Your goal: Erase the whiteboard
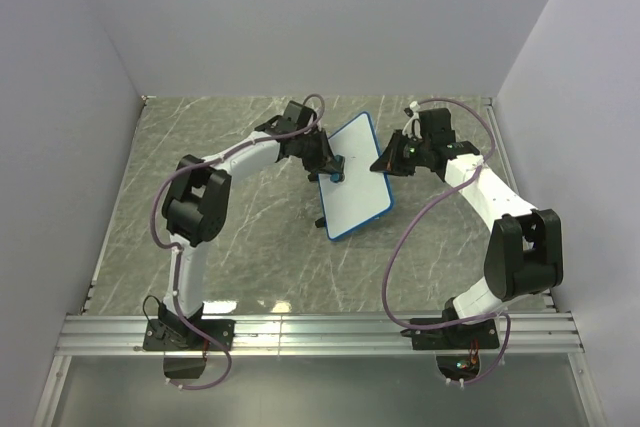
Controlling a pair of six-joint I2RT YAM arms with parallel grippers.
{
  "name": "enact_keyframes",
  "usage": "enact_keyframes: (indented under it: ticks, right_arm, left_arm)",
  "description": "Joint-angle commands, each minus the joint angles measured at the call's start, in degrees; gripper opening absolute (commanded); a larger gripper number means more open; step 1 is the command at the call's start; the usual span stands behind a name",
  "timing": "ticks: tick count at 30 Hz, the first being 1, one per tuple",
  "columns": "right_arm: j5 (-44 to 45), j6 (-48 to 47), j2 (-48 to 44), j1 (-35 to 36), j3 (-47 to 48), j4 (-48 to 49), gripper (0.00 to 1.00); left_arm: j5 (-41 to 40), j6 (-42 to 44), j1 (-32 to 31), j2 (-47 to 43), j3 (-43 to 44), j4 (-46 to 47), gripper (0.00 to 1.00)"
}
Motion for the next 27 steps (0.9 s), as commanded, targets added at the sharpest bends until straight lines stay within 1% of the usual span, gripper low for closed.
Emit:
enact_keyframes:
  ticks: [1,5,7,10,11,13,14,15,16,18,22,25,27]
  right_arm:
    - [-3.13,-3.81,0.83,3.22,-0.47,-4.42,0.00]
    - [-3.05,-3.55,0.57,3.22,-0.56,-4.33,0.00]
    - [-2.87,-3.64,0.48,3.22,-0.74,-4.33,0.00]
    - [-2.87,-3.55,0.22,3.22,-1.00,-4.33,0.00]
    - [-2.87,-3.55,0.13,3.22,-1.17,-4.24,0.00]
    - [-2.69,-3.64,0.04,3.30,-1.09,-4.33,0.00]
    - [-2.78,-3.64,0.13,3.22,-1.09,-4.33,0.00]
    - [-2.78,-3.55,0.30,3.30,-1.09,-4.33,0.00]
    - [-2.87,-3.55,0.39,3.22,-1.00,-4.24,0.00]
    - [-2.87,-3.37,0.57,3.22,-1.00,-4.07,0.00]
    - [-3.04,-3.29,0.83,3.30,-0.82,-4.07,0.00]
    - [-3.04,-3.46,0.66,3.39,-0.74,-4.33,0.00]
    - [-2.96,-3.64,0.39,3.30,-0.82,-4.59,0.00]
  left_arm:
    - [-4.24,1.74,-1.36,5.83,-1.34,-4.75,0.00]
    - [-4.59,2.97,-1.62,7.68,5.94,-7.65,0.00]
    - [-3.98,3.06,-1.54,7.94,8.06,-7.57,0.00]
    - [-1.87,3.23,-2.41,9.26,14.12,-8.71,0.00]
    - [-1.17,4.02,-3.46,9.52,17.79,-9.58,0.00]
    - [1.19,5.16,-4.87,10.49,21.94,-10.99,0.00]
    - [1.90,6.21,-5.66,11.63,26.13,-11.87,0.00]
    - [2.69,6.57,-7.23,12.16,27.74,-12.84,0.00]
    - [4.62,6.40,-7.86,12.34,28.45,-12.06,0.00]
    - [6.03,4.56,-9.44,11.20,25.92,-9.00,0.00]
    - [7.09,2.97,-10.33,10.23,21.97,-7.13,0.00]
    - [2.63,2.53,-8.92,10.67,21.17,-8.79,0.00]
    - [-1.41,0.78,-6.38,11.46,21.08,-10.02,0.00]
